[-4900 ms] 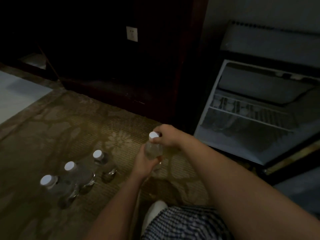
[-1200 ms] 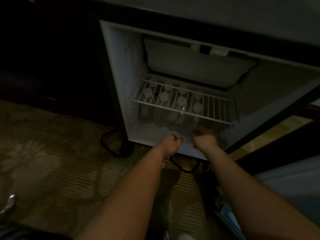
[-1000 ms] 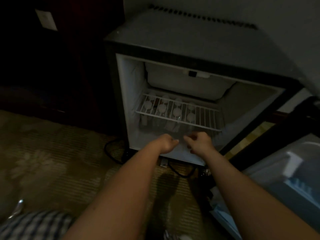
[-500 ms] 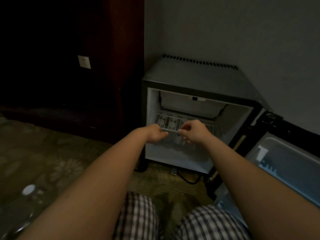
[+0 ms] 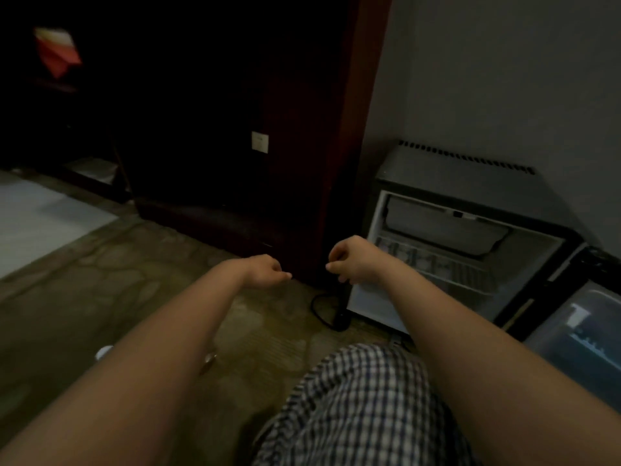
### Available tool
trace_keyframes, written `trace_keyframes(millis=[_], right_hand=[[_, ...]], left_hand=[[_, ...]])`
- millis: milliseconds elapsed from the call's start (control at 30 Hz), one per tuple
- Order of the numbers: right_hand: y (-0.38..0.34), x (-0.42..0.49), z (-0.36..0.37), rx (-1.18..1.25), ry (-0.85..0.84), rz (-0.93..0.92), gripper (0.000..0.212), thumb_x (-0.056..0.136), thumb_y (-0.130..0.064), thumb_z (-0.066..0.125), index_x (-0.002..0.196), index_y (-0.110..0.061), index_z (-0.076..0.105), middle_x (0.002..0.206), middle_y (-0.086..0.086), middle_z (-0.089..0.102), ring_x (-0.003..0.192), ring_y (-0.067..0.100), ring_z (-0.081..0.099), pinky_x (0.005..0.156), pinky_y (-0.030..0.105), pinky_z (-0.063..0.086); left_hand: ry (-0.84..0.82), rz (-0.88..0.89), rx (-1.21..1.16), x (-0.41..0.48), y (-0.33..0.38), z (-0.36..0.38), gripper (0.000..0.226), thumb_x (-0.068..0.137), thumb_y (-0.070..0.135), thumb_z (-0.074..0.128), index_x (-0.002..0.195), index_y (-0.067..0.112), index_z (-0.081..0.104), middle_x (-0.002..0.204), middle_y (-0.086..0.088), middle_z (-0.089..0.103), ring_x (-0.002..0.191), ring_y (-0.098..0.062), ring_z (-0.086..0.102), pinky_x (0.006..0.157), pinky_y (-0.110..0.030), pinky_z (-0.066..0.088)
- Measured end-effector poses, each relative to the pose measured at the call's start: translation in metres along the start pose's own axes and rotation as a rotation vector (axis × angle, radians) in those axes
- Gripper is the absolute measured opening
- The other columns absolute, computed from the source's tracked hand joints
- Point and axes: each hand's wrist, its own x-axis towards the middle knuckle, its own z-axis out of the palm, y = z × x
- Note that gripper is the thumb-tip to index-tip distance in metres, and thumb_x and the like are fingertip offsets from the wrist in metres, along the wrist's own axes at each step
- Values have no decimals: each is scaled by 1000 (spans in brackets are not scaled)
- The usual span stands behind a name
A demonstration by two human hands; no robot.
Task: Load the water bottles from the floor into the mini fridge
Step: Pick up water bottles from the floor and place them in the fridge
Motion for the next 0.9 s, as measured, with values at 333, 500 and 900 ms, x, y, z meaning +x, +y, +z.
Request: trace_keyframes(millis=[333, 500, 900], right_hand=[[-63, 26, 145, -128, -282, -66, 31, 91, -22, 58, 120, -12, 59, 114, 6, 63, 94, 17, 64, 73, 25, 49], [-61, 47, 180, -152, -327, -82, 31, 91, -20, 57, 121, -11, 59, 122, 8, 60, 106, 21, 61, 85, 29, 50], [-68, 111, 255, -208, -404, -137, 45, 91, -16, 55, 135, -16, 46, 130, 8, 55, 118, 23, 54, 97, 31, 44]], left_hand=[[-68, -193, -95, -33, -150, 35, 44, 96, 35, 45, 129, 6, 51, 133, -8, 52, 122, -25, 50, 103, -32, 39], [-46, -260, -247, -37, -201, 51, 46, 94, 37, 46, 134, 15, 47, 138, -10, 48, 125, -26, 47, 107, -40, 37], [56, -300, -637, -3, -253, 116, 47, 93, 19, 52, 138, 13, 39, 138, -10, 48, 127, -25, 47, 105, -34, 36]])
